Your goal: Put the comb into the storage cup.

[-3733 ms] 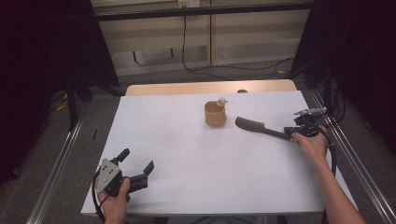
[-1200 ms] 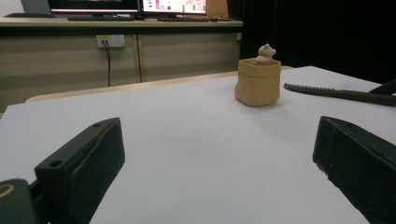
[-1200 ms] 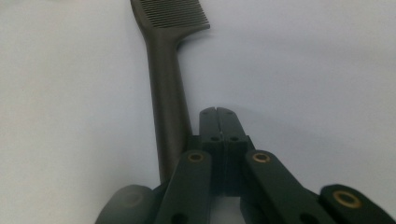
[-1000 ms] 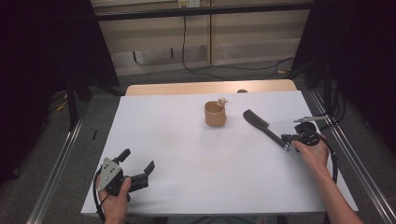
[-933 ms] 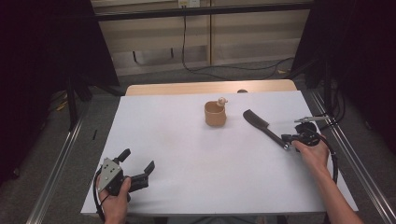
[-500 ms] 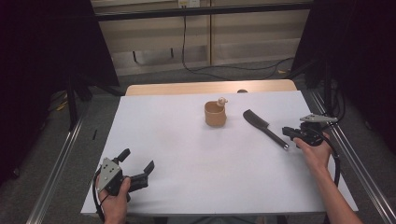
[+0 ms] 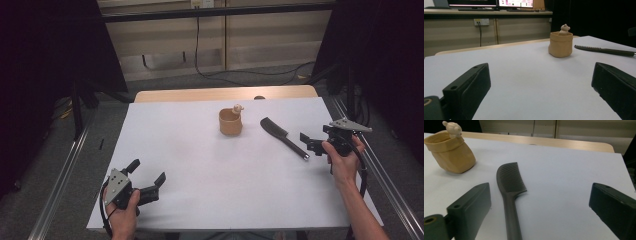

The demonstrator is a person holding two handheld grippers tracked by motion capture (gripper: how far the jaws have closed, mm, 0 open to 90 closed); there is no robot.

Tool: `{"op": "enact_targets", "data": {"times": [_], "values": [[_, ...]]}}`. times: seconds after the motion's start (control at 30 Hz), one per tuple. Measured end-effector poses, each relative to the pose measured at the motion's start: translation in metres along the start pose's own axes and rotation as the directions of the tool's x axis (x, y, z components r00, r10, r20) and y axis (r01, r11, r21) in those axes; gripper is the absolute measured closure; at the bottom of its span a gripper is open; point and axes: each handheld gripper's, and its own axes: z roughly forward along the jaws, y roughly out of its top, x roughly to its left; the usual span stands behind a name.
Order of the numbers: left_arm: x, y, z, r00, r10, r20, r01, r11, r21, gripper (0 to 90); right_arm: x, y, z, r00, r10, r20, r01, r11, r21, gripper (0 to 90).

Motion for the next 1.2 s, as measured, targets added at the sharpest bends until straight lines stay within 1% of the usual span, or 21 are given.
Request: {"op": "enact_targets", "data": {"times": [0.07,0.13,0.17,0.27,0.3,0.37,0.43,0.47,0.53,0.57,0.63,0.73,0.83,0.87,0.9,0.93,0.97,1.03,1.1,1.17,1.2], "values": [[0.000,0.000,0.000,1.0000,0.001,0.000,-0.001,1.0000,0.000,2.3,0.000,0.001,-0.002,0.9995,0.003,-0.033,-0.003,1.000,-0.010,5.8],[0.000,0.000,0.000,1.0000,0.000,-0.001,0.000,1.0000,-0.002,2.3,0.002,0.004,-0.003,0.9980,0.003,-0.064,-0.004,1.000,-0.018,4.8],[0.000,0.000,0.000,1.0000,0.001,-0.001,-0.001,1.0000,0.000,2.3,0.004,0.005,-0.003,0.9977,-0.007,-0.067,0.006,1.000,-0.022,3.9],[0.001,0.000,-0.001,1.0000,0.009,0.001,-0.009,1.0000,0.003,2.3,0.007,0.006,-0.003,0.9971,-0.005,-0.076,0.004,1.000,-0.024,2.7],[0.001,0.001,-0.001,0.9999,0.010,0.001,-0.010,0.9999,0.000,2.3,0.009,0.005,-0.002,0.9975,-0.005,-0.070,0.003,1.000,-0.025,2.9],[0.000,0.001,-0.001,1.0000,0.007,-0.004,-0.007,1.0000,-0.003,2.3,0.012,0.005,0.000,0.9973,-0.049,-0.055,0.050,0.999,0.004,3.8],[0.000,0.001,-0.001,0.9999,0.011,-0.007,-0.011,0.9999,-0.001,2.1,0.014,0.005,0.000,0.9972,-0.040,-0.064,0.041,0.999,0.016,5.9],[0.000,0.000,-0.001,0.9999,0.012,-0.010,-0.012,0.9999,0.002,2.1,0.016,0.005,0.003,0.9947,-0.027,-0.099,0.028,0.999,0.017,4.5],[0.001,0.000,0.000,0.9998,0.019,-0.010,-0.019,0.9998,0.010,2.1,0.018,0.007,0.005,0.9938,-0.030,-0.107,0.033,0.999,0.027,3.7],[0.001,0.000,0.000,0.9998,0.020,-0.006,-0.020,0.9997,0.013,2.1,0.018,0.008,0.006,0.9943,-0.032,-0.102,0.035,0.999,0.031,3.2],[0.000,0.000,0.000,0.9999,0.017,0.002,-0.017,0.9998,0.011,2.1,0.019,0.013,0.009,0.9909,-0.031,-0.131,0.040,0.997,0.070,3.3],[-0.002,0.000,0.000,0.9999,0.016,0.003,-0.016,0.9998,0.011,2.1,0.019,0.019,0.017,0.9872,-0.053,-0.151,0.076,0.986,0.149,3.5],[-0.001,0.000,0.000,0.9998,0.018,0.001,-0.018,0.9998,0.011,2.1,0.021,0.024,0.025,0.9808,-0.074,-0.180,0.109,0.975,0.192,3.6],[-0.001,0.000,0.000,0.9998,0.018,0.001,-0.018,0.9998,0.011,2.1,0.021,0.026,0.027,0.9776,-0.082,-0.194,0.123,0.970,0.209,3.9],[-0.001,0.000,0.000,0.9999,0.012,0.001,-0.012,0.9999,0.010,2.1,0.021,0.027,0.029,0.9754,-0.081,-0.205,0.126,0.967,0.221,3.9],[-0.001,0.000,0.000,0.9999,0.016,-0.002,-0.016,0.9998,0.009,2.1,0.020,0.028,0.032,0.9733,-0.087,-0.213,0.136,0.963,0.231,4.1],[0.000,0.000,0.000,0.9998,0.018,-0.001,-0.018,0.9998,0.009,2.1,0.020,0.030,0.033,0.9724,-0.080,-0.219,0.135,0.959,0.250,3.9],[0.000,0.000,0.000,0.9998,0.020,-0.002,-0.020,0.9998,0.009,2.1,0.020,0.032,0.038,0.9714,-0.072,-0.226,0.133,0.955,0.265,3.7],[-0.001,0.000,0.000,0.9999,0.013,0.001,-0.013,0.9999,0.009,2.1,0.018,0.035,0.042,0.9701,-0.067,-0.233,0.135,0.948,0.288,3.7],[0.000,0.000,0.000,0.9999,0.015,0.002,-0.015,0.9998,0.011,2.1,0.018,0.037,0.046,0.9700,-0.054,-0.237,0.130,0.938,0.320,3.6],[0.000,0.000,0.000,0.9999,0.014,0.002,-0.014,0.9998,0.013,2.1,0.017,0.038,0.048,0.9694,-0.056,-0.239,0.135,0.935,0.329,3.7]]}}
